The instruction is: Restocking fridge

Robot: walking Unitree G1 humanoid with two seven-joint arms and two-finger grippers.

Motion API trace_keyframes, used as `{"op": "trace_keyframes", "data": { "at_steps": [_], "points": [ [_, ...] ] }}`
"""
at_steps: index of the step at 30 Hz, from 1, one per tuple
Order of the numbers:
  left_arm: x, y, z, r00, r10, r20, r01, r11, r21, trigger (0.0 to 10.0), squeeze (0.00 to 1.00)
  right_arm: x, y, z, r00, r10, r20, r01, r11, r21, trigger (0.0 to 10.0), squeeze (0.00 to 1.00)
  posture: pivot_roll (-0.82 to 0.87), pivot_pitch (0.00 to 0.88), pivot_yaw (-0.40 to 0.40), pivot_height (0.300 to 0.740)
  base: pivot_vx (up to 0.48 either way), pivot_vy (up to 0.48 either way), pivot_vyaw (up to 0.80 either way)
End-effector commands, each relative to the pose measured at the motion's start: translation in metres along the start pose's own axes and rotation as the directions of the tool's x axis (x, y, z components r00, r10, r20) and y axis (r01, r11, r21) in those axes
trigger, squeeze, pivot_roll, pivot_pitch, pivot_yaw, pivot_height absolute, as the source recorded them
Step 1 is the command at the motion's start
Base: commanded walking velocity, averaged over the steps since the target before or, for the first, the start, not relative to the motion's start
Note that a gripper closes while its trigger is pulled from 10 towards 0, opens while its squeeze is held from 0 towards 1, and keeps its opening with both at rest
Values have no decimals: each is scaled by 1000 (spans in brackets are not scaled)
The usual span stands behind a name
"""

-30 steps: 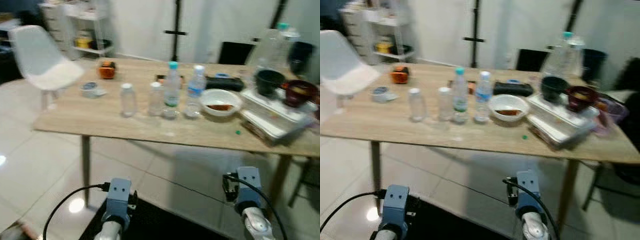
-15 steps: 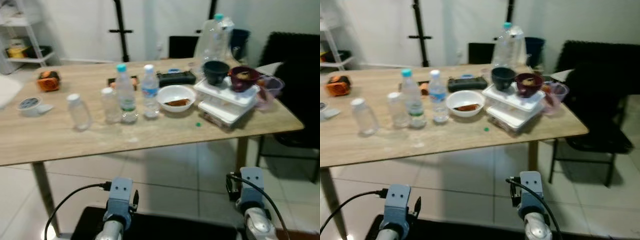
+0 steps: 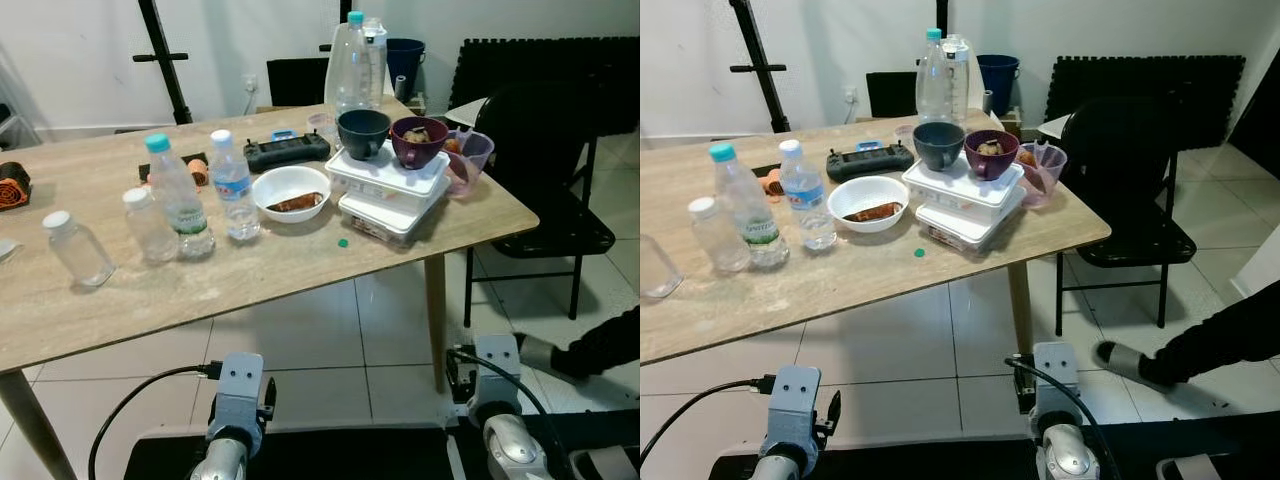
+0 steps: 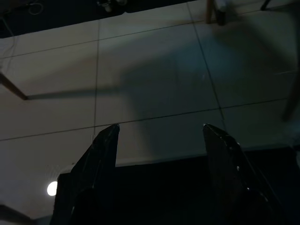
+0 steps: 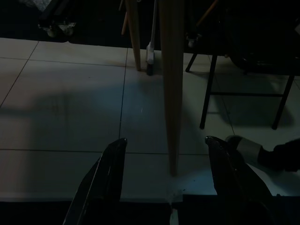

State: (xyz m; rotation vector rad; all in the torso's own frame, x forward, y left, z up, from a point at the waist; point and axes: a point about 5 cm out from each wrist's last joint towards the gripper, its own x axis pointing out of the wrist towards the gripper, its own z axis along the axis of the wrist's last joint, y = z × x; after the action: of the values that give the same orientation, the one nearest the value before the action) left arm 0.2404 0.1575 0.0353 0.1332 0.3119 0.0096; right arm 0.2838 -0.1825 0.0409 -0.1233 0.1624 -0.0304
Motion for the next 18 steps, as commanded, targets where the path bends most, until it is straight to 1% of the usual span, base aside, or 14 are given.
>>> {"op": "trace_keyframes", "data": {
  "at_steps": [1,2,5,7,8,9,11,12,13,14,15,16,17,18],
  "points": [
    [-2,3,-3,1000,29,-5,-29,1000,-2,10000,0,-1,3,-1,1000,19,-2,-19,1000,-10,10000,0,-81,134,23,721,0,0,0],
    [-4,11,5,996,81,40,-82,997,10,10000,0,0,10,9,997,63,47,-61,997,-37,10000,0,-84,134,22,721,0,0,0],
    [-6,15,11,991,109,79,-111,993,28,10000,0,0,12,15,994,79,74,-76,996,-48,10000,0,-84,135,23,721,0,0,0],
    [-14,30,26,967,196,160,-209,975,69,10000,0,2,14,32,986,89,138,-83,995,-53,10000,0,-80,134,25,721,0,0,0],
    [-22,42,34,948,255,192,-273,959,72,10000,0,4,13,44,980,91,179,-82,995,-57,10000,0,-78,135,25,721,0,0,0],
    [-28,49,38,933,293,208,-314,947,70,10000,0,5,12,51,974,92,205,-81,995,-60,10000,0,-75,136,25,721,0,0,0],
    [-47,66,44,904,360,230,-384,921,68,10000,0,9,4,71,962,80,263,-66,996,-60,10000,0,-57,141,22,721,0,0,0],
    [-47,66,44,904,360,230,-384,921,68,10000,0,9,4,71,962,80,263,-66,996,-60,10000,0,-57,141,22,721,0,0,0],
    [-61,76,47,887,396,236,-422,904,71,10000,0,11,-3,82,953,70,296,-53,996,-67,10000,0,-48,143,19,721,0,0,0],
    [-66,80,50,881,406,242,-433,899,69,10000,0,11,-7,88,949,67,310,-49,997,-66,10000,0,-36,147,13,721,0,0,0],
    [-66,80,50,881,406,242,-433,899,69,10000,0,11,-7,88,949,67,310,-49,997,-66,10000,0,-36,147,13,721,0,0,0],
    [-71,83,54,875,414,252,-443,894,69,10000,0,12,-9,93,944,64,323,-45,997,-66,10000,0,-36,147,13,721,0,0,0],
    [-78,89,66,865,414,285,-446,894,55,10000,0,12,-15,108,929,53,366,-33,998,-60,10000,0,-27,151,7,721,0,0,0],
    [-78,89,66,865,414,285,-446,894,55,10000,0,12,-15,108,929,53,366,-33,998,-60,10000,0,-27,151,7,721,0,0,0]
  ]
}}
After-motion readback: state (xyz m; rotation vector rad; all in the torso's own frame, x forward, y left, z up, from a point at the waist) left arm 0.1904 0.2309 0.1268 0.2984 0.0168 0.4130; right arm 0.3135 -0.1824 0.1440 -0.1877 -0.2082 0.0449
